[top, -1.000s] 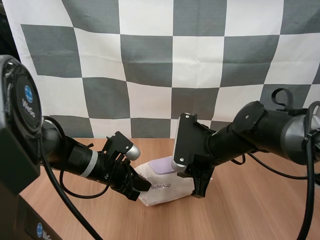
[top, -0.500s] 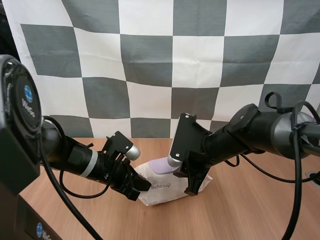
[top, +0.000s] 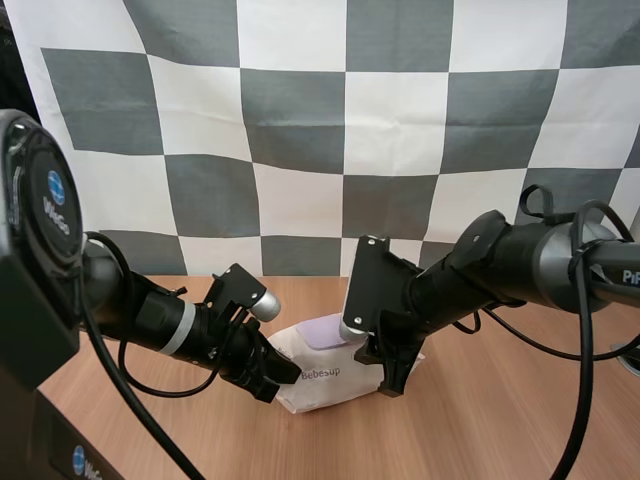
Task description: Open the wet wipes lid
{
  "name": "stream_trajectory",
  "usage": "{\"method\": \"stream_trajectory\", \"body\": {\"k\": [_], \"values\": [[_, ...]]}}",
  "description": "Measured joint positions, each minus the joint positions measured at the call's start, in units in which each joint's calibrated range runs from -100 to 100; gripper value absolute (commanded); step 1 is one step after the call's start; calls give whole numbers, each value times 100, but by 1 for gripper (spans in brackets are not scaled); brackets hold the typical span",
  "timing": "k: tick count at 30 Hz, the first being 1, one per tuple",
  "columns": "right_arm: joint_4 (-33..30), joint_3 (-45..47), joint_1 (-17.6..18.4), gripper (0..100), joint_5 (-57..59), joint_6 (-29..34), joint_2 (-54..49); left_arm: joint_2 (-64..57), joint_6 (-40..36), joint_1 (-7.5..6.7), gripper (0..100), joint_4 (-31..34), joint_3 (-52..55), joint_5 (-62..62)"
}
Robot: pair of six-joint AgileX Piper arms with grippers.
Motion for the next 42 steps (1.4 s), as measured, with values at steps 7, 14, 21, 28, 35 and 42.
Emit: {"method": "stream_trajectory", "body": {"k": [7, 14, 21, 28, 35, 42], "values": [[-107, 0, 153, 62, 16, 0, 0, 0, -30, 0, 0, 42, 0, 0], [-373, 0, 550, 62, -421, 0, 0, 0, -115, 0, 0, 177, 0, 0], [-484, 0, 601, 62, -798, 0, 15, 0, -115, 0, 0, 192, 0, 0], [-629, 0, 601, 60, -1062, 0, 191, 0, -115, 0, 0, 192, 0, 0], [-629, 0, 601, 56, -1167, 0, 372, 0, -115, 0, 0, 192, 0, 0], [-591, 0, 601, 49, -1202, 0, 372, 0, -115, 0, 0, 192, 0, -25]]}}
